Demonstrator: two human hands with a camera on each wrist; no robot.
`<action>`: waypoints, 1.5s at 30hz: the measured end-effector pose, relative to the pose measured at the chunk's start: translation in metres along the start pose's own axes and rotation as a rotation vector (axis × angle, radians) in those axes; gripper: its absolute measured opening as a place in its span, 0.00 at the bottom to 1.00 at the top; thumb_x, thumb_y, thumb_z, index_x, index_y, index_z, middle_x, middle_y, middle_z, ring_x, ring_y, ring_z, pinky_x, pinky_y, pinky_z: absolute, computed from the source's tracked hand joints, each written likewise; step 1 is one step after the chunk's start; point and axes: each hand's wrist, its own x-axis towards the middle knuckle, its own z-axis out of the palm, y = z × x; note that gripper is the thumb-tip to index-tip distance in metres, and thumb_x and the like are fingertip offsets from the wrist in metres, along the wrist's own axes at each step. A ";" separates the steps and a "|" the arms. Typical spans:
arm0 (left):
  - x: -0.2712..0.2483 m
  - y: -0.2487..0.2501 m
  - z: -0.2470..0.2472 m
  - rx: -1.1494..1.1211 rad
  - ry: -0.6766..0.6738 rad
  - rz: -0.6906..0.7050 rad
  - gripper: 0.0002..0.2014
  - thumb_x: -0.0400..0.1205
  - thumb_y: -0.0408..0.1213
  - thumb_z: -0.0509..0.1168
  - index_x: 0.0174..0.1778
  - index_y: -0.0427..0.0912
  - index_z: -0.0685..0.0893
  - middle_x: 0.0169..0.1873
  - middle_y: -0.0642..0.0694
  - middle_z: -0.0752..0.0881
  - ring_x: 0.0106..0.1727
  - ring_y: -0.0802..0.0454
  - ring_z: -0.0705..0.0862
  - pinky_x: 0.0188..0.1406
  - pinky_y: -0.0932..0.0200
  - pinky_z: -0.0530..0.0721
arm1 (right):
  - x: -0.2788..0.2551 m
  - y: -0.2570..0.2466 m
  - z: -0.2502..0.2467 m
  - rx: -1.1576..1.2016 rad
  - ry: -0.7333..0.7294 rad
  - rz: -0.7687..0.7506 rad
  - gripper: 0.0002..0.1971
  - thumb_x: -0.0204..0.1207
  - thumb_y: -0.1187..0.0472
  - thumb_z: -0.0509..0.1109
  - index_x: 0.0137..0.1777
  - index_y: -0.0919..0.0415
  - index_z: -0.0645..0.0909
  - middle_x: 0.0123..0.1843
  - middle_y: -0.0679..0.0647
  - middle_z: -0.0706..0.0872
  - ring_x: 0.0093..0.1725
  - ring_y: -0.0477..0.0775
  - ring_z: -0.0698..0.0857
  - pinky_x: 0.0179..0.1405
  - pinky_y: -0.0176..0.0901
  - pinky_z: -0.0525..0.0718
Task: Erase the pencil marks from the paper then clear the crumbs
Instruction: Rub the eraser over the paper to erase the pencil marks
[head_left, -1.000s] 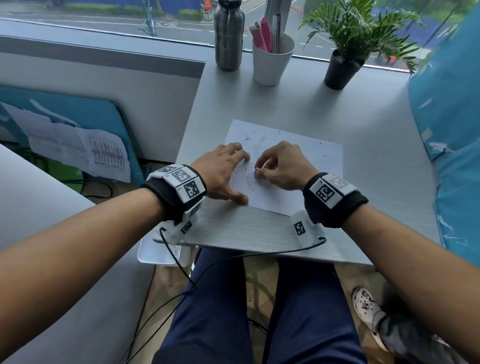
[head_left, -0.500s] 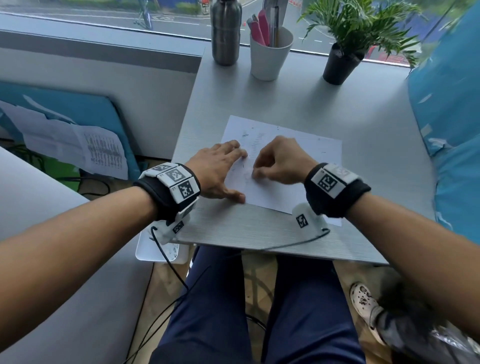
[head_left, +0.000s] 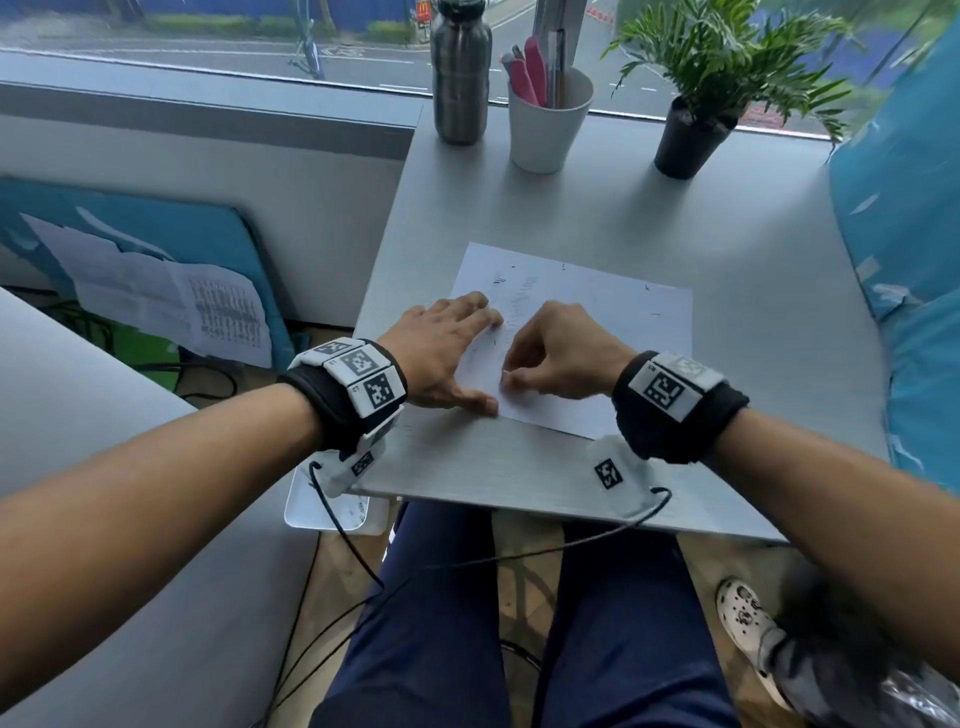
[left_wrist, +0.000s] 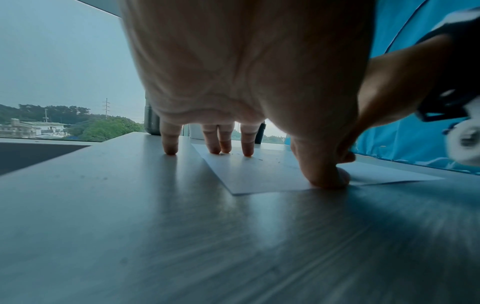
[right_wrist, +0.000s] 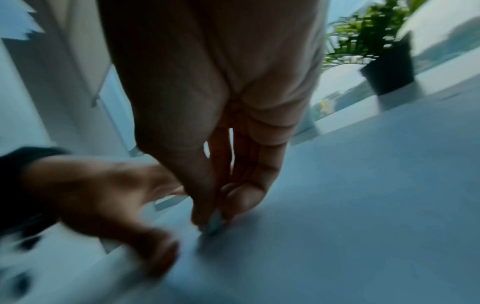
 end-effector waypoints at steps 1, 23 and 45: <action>0.000 0.001 -0.001 0.001 -0.003 0.000 0.54 0.66 0.74 0.69 0.83 0.53 0.56 0.85 0.48 0.52 0.83 0.44 0.59 0.80 0.41 0.62 | 0.007 0.007 -0.008 0.020 0.054 0.059 0.04 0.67 0.59 0.79 0.41 0.56 0.93 0.36 0.49 0.92 0.32 0.39 0.85 0.42 0.35 0.87; 0.001 0.001 0.002 0.009 -0.009 -0.008 0.53 0.66 0.76 0.66 0.83 0.56 0.55 0.86 0.50 0.51 0.84 0.44 0.58 0.80 0.31 0.54 | 0.006 -0.002 0.002 -0.014 0.059 0.031 0.05 0.67 0.59 0.78 0.39 0.59 0.92 0.34 0.50 0.90 0.32 0.43 0.84 0.36 0.33 0.83; 0.002 -0.001 0.001 -0.023 -0.031 -0.014 0.55 0.67 0.76 0.65 0.85 0.56 0.51 0.87 0.51 0.46 0.86 0.48 0.50 0.83 0.33 0.46 | 0.023 0.011 -0.022 0.028 0.100 0.138 0.06 0.65 0.58 0.81 0.40 0.58 0.93 0.33 0.51 0.91 0.25 0.37 0.83 0.39 0.37 0.88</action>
